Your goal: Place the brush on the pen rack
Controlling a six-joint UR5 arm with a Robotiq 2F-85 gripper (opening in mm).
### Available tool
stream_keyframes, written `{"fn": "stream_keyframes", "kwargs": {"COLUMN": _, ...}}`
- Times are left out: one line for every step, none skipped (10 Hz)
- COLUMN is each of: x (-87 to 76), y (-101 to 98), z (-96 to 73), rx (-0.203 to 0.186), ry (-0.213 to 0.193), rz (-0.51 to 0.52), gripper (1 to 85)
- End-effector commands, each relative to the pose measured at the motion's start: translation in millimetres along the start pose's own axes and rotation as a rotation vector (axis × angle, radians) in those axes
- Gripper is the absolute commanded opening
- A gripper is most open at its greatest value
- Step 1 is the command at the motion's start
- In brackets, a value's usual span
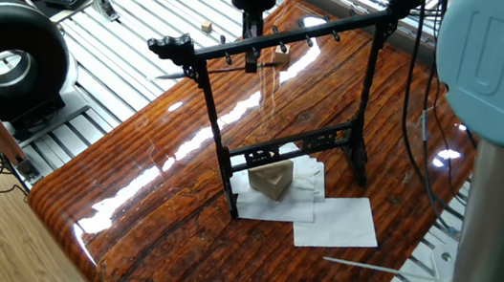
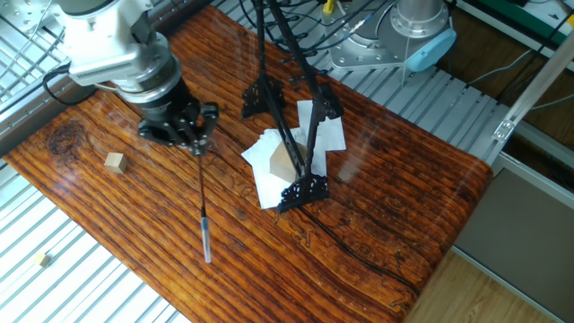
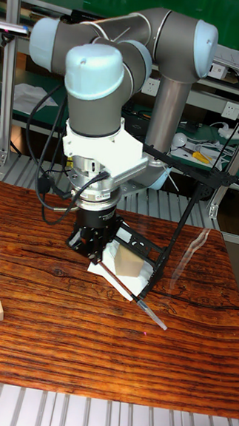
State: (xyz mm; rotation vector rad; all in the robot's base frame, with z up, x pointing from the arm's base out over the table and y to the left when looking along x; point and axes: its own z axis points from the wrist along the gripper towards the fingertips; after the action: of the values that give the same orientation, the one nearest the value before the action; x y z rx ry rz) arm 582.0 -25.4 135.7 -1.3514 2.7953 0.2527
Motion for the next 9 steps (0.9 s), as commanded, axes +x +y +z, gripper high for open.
{"fn": "stream_keyframes", "kwargs": {"x": 3.9, "y": -35.3, "z": -5.0, "rx": 0.137, "ry": 0.027, "rz": -0.164, "gripper": 1.0}}
{"fn": "stream_keyframes", "kwargs": {"x": 7.3, "y": -46.5, "z": -6.8, "rx": 0.179, "ry": 0.049, "rz": -0.212, "gripper": 1.0}}
{"fn": "stream_keyframes", "kwargs": {"x": 7.4, "y": -50.4, "z": -7.5, "rx": 0.194, "ry": 0.053, "rz": -0.240, "gripper": 1.0}}
{"fn": "stream_keyframes", "kwargs": {"x": 8.2, "y": -52.7, "z": -7.9, "rx": 0.203, "ry": 0.057, "rz": -0.262, "gripper": 1.0}}
{"fn": "stream_keyframes", "kwargs": {"x": 6.9, "y": -49.5, "z": -6.9, "rx": 0.192, "ry": 0.049, "rz": -0.277, "gripper": 1.0}}
{"fn": "stream_keyframes", "kwargs": {"x": 7.5, "y": -41.6, "z": -5.2, "rx": 0.162, "ry": 0.044, "rz": -0.280, "gripper": 1.0}}
{"fn": "stream_keyframes", "kwargs": {"x": 6.7, "y": -33.0, "z": -3.3, "rx": 0.131, "ry": 0.030, "rz": -0.279, "gripper": 1.0}}
{"fn": "stream_keyframes", "kwargs": {"x": 9.9, "y": -25.9, "z": -2.5, "rx": 0.102, "ry": 0.037, "rz": -0.287, "gripper": 1.0}}
{"fn": "stream_keyframes", "kwargs": {"x": 14.1, "y": -22.3, "z": -2.9, "rx": 0.085, "ry": 0.051, "rz": -0.303, "gripper": 1.0}}
